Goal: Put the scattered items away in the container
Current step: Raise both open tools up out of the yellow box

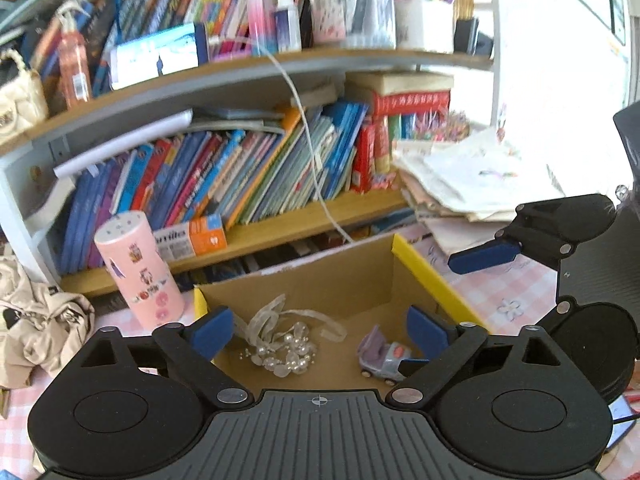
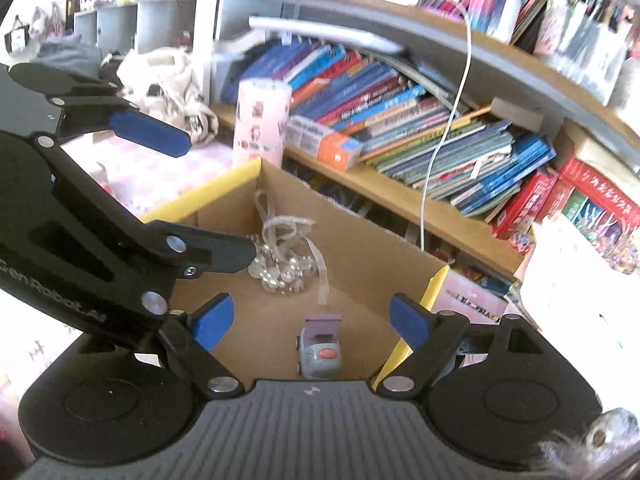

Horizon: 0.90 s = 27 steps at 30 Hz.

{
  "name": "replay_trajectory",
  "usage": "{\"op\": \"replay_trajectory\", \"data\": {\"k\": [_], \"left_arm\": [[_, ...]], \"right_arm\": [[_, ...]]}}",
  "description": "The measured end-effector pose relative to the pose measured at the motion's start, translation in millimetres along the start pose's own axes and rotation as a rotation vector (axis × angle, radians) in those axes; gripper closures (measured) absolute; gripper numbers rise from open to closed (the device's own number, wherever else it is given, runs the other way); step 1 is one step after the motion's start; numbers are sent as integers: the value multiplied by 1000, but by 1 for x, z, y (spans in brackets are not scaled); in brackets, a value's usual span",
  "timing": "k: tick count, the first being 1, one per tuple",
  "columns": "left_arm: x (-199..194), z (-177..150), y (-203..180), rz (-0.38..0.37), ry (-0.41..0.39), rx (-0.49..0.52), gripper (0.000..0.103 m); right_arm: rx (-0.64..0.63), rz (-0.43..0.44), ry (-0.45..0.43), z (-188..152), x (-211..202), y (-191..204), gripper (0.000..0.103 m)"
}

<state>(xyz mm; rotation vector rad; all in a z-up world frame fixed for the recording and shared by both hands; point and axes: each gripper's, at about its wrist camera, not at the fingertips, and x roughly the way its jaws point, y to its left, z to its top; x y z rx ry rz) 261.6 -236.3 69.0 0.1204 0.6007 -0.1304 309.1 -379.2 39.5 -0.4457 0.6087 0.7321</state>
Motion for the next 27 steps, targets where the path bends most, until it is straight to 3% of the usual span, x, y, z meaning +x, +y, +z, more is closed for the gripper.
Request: {"op": "replay_trajectory", "data": {"k": [12,19,27], "left_arm": [[-33,-25,4,23,-27,-58,6],[-52,-45,4,63,-40,-51,5],[-69,-78,-8,85,-118,-219,3]], "right_arm": [[117,-70,-86,-24,-40,6,15],[112,-93,-85,-45,-59,22,15],[259,-117,-37,-84,-66,42,14]]}}
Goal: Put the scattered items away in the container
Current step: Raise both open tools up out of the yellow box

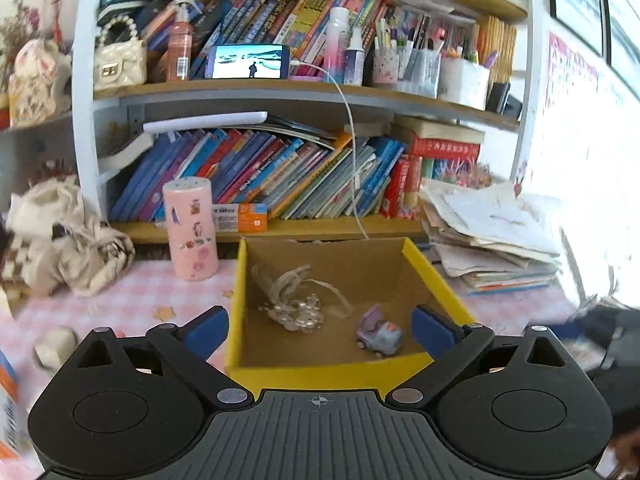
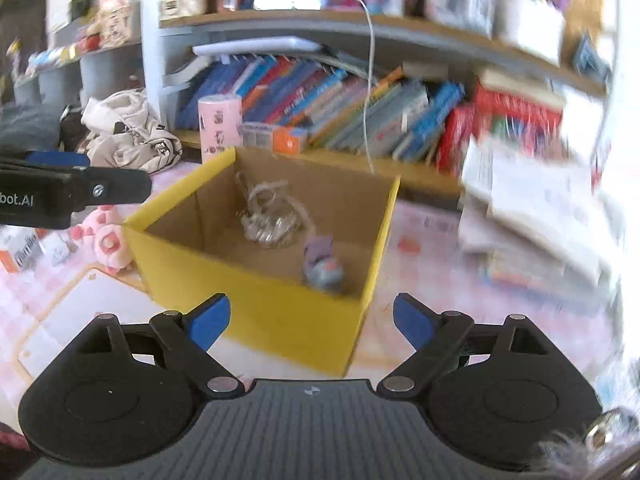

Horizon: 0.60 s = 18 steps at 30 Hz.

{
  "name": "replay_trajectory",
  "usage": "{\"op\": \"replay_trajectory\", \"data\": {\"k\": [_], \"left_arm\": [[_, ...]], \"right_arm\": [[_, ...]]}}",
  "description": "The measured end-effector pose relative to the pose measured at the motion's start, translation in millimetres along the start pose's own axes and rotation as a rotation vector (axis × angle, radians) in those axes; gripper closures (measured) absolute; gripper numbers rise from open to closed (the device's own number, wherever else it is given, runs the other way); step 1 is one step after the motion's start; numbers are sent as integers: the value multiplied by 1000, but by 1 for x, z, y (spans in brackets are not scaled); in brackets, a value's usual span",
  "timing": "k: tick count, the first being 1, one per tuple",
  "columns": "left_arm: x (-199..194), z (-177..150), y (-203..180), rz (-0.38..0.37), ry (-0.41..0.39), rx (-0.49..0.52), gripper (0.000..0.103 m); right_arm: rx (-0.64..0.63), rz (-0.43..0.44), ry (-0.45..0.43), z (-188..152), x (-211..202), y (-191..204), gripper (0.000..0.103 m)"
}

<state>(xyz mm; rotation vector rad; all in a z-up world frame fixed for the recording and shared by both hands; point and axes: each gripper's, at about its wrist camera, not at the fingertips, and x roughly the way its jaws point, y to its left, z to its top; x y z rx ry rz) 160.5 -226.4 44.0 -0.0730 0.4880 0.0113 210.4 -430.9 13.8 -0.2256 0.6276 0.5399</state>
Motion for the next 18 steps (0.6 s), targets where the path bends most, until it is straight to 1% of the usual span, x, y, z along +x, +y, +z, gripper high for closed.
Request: {"op": "replay_trajectory", "data": {"k": [3,5,11,18], "left_arm": [[4,-2,-4,19,24,30,3],[6,-3,-6,32,40,50,3],[6,-14,-5,45,89,42,3],[0,-22,4,40,104,55,3]], "right_arm": [[-21,12,24,-6,1,6,14],[-24,14,24,-7,1,7,12],[4,27,61,-14,6,5,11],[10,30,69,-14,7,16,11]]}}
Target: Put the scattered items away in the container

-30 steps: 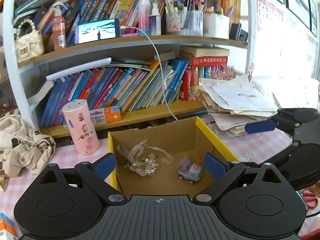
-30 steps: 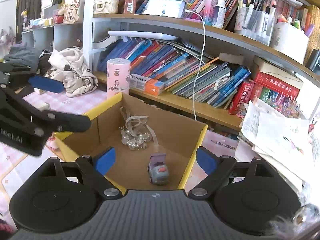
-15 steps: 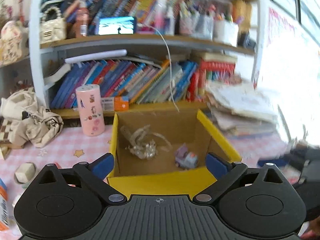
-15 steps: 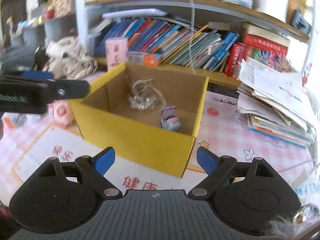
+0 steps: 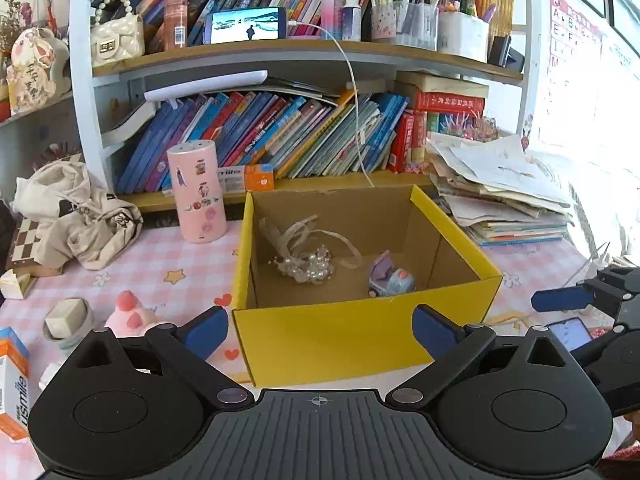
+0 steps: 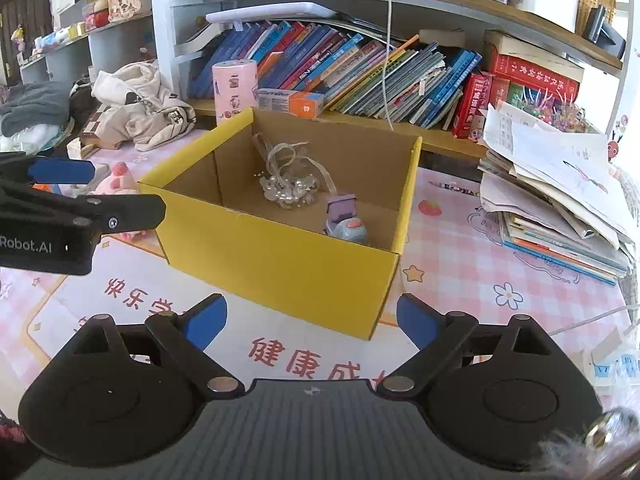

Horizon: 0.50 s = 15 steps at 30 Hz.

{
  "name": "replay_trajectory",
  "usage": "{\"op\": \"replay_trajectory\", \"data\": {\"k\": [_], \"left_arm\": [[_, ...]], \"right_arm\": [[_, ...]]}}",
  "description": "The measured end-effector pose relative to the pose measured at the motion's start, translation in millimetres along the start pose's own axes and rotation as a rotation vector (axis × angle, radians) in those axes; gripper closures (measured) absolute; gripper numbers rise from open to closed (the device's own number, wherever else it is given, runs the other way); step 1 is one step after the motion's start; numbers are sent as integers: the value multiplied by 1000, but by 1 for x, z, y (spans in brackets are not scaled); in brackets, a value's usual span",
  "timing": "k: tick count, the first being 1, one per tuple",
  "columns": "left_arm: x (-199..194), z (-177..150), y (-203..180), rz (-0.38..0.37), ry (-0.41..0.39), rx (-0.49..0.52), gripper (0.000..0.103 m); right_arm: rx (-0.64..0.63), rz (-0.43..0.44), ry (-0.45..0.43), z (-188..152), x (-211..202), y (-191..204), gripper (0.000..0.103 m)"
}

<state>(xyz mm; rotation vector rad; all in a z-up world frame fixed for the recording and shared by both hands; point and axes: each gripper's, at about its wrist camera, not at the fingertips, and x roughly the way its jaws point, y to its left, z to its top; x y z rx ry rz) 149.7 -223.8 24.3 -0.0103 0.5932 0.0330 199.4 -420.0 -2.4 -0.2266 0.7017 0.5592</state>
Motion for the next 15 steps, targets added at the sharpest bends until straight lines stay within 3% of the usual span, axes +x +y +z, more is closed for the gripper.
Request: {"op": "replay_trajectory", "data": {"k": [15], "left_arm": [[-9,-11,59,-58,46,32,3]], "right_arm": [[2,-37,25,12,5,70,8]]}}
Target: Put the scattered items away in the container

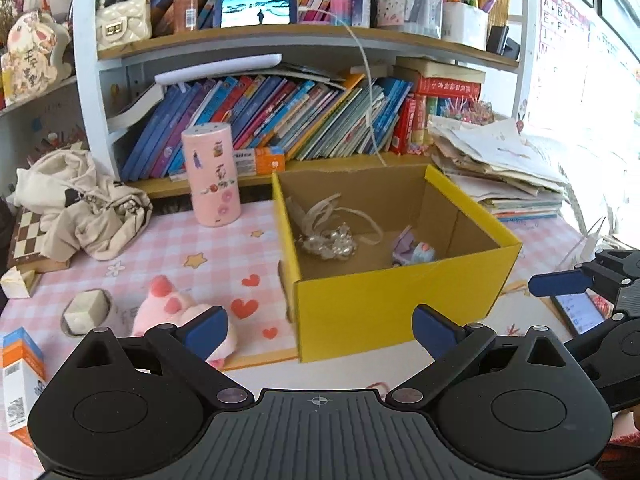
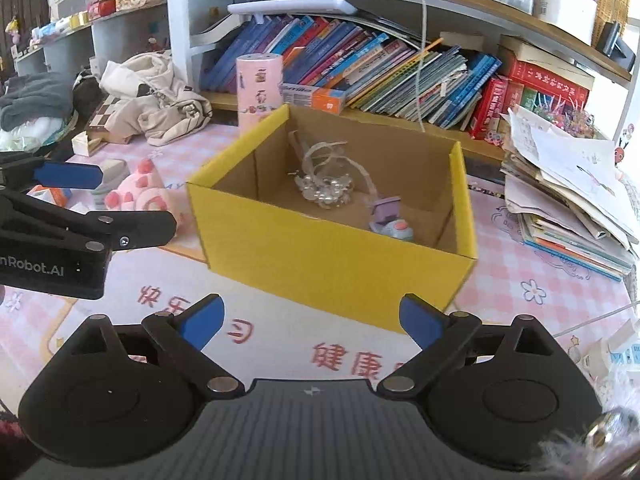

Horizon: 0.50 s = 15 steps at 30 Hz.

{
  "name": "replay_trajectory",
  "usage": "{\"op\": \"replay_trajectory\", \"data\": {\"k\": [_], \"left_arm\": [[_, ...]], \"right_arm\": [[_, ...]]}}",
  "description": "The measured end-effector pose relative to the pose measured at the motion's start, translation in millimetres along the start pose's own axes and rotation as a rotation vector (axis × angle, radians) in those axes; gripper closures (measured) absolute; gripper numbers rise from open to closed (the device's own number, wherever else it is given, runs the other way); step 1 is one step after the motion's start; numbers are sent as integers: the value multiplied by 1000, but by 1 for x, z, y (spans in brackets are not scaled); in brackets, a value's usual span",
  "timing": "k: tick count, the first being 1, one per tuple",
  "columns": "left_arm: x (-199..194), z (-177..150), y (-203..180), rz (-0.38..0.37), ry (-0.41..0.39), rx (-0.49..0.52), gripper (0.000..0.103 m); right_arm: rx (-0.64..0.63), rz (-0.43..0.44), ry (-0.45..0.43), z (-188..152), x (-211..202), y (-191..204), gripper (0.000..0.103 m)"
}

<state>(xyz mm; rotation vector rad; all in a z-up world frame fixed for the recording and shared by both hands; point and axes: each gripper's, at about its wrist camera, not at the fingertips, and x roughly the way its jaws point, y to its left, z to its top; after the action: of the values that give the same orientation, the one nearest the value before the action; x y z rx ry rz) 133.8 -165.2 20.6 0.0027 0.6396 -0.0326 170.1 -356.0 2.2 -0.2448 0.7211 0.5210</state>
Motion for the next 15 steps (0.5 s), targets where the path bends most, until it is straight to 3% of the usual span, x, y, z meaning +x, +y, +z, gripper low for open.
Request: {"op": "replay_trajectory", "data": {"k": [15], "left_arm": [[-12,-10,60,-37,21,32,3]], "right_arm": [[8,-27,17,13,10,71,6]]}}
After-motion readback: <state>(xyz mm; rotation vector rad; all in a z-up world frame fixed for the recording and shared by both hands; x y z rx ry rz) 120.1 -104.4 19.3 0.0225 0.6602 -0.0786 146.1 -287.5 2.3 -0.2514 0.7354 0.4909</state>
